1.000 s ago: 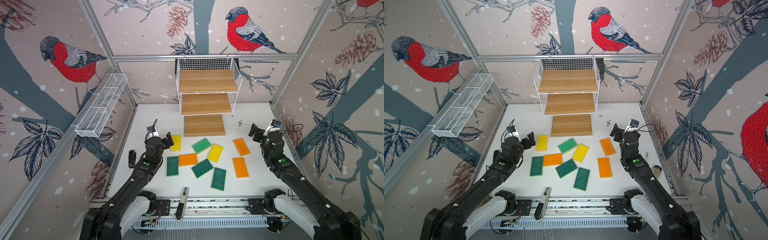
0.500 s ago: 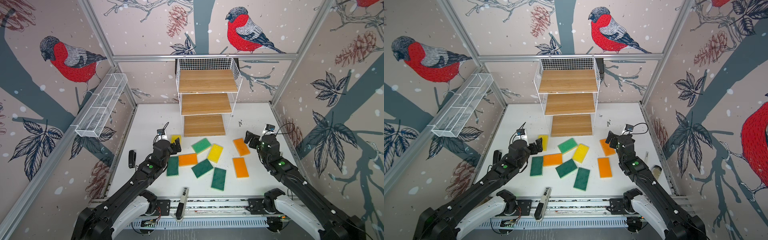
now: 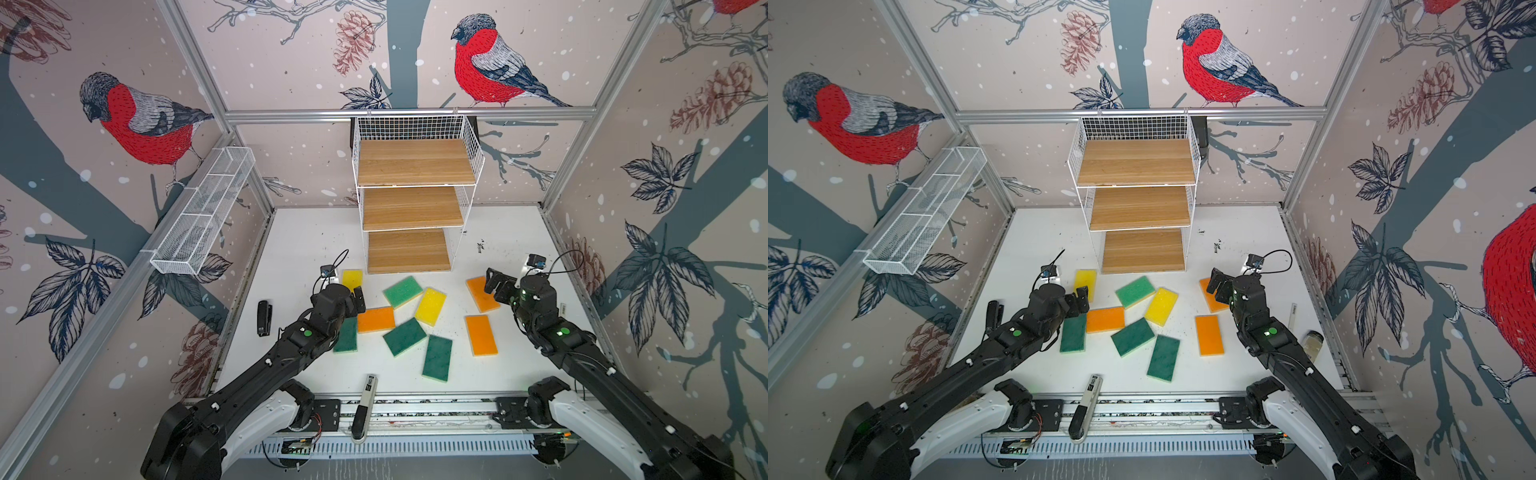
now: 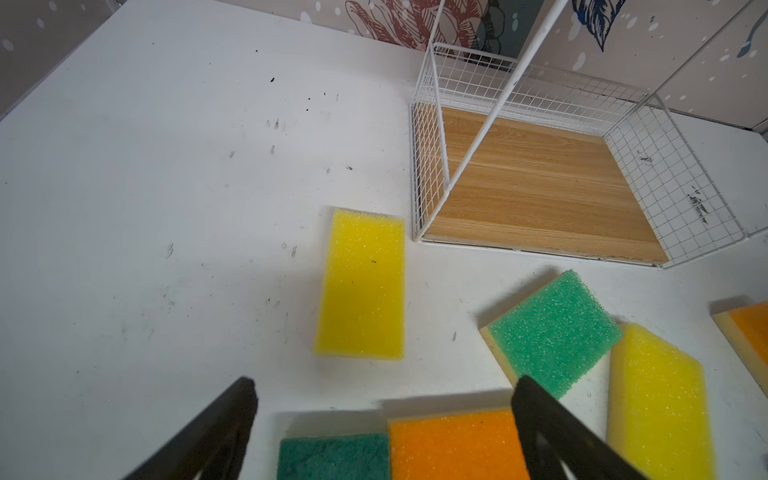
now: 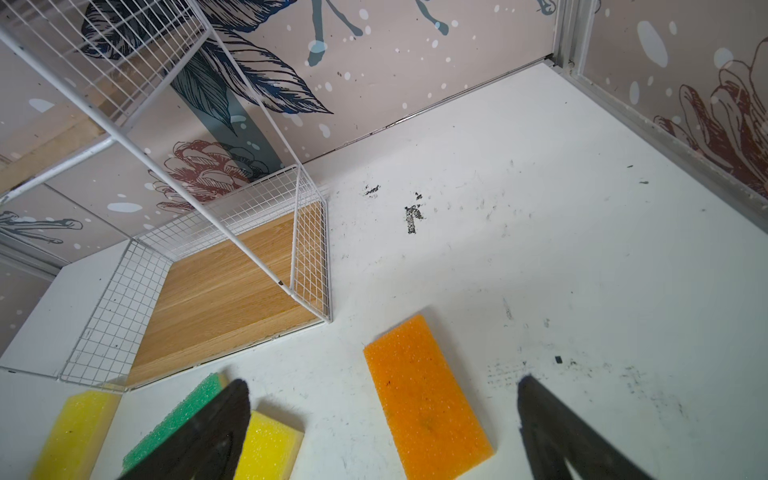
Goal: Place and organize the cleaning sponges onto the shelf
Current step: 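Reach left gripper to the yellow sponge while right gripper nears orange sponges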
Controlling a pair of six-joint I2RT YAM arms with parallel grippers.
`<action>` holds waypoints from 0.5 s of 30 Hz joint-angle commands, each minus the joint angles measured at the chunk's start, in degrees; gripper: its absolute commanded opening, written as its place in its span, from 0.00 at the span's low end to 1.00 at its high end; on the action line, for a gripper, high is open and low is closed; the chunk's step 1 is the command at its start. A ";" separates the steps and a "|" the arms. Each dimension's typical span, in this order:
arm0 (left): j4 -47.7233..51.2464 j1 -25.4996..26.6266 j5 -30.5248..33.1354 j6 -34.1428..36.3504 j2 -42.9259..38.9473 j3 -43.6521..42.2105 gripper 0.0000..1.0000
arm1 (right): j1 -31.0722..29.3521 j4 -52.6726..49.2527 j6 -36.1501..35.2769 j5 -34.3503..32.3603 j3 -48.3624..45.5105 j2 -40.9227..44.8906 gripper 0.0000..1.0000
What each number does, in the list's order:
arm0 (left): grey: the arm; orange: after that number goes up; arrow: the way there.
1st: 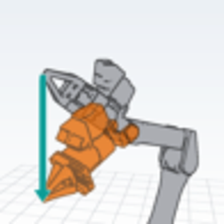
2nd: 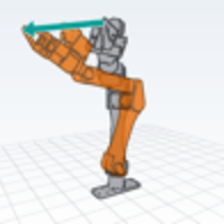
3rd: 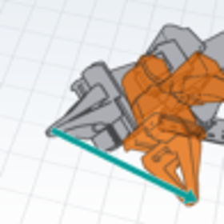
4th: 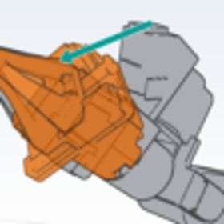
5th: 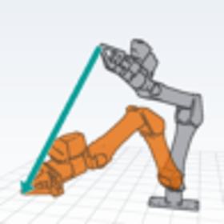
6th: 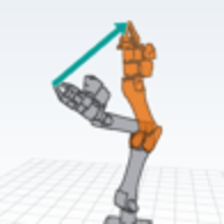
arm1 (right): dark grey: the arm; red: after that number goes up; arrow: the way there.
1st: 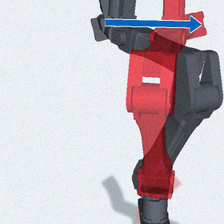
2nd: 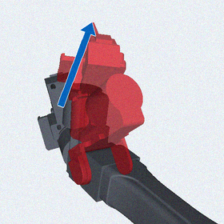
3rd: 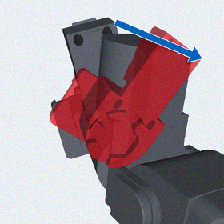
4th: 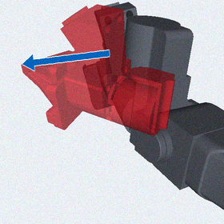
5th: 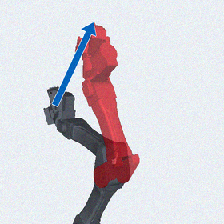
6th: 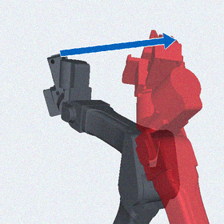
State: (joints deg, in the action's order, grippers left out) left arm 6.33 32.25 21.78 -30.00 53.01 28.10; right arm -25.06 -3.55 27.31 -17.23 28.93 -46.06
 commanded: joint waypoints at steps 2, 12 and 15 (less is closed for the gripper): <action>5.00 0.20 0.76 -3.61 -1.10 -0.64 0.96 | -0.58 0.65 0.46 1.21 0.60 -0.90 1.00; 3.17 0.22 1.15 -3.07 1.09 -1.81 0.96 | -1.12 2.76 0.66 1.50 0.78 -3.84 1.00; 1.92 0.25 0.48 -1.86 5.04 -0.68 0.97 | -1.30 2.98 0.81 1.41 0.70 -4.45 1.00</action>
State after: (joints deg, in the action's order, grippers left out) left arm 10.79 32.40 22.50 -33.82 55.88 26.37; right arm -26.11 -3.03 27.33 -15.99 29.30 -50.11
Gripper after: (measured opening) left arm 0.967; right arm 0.997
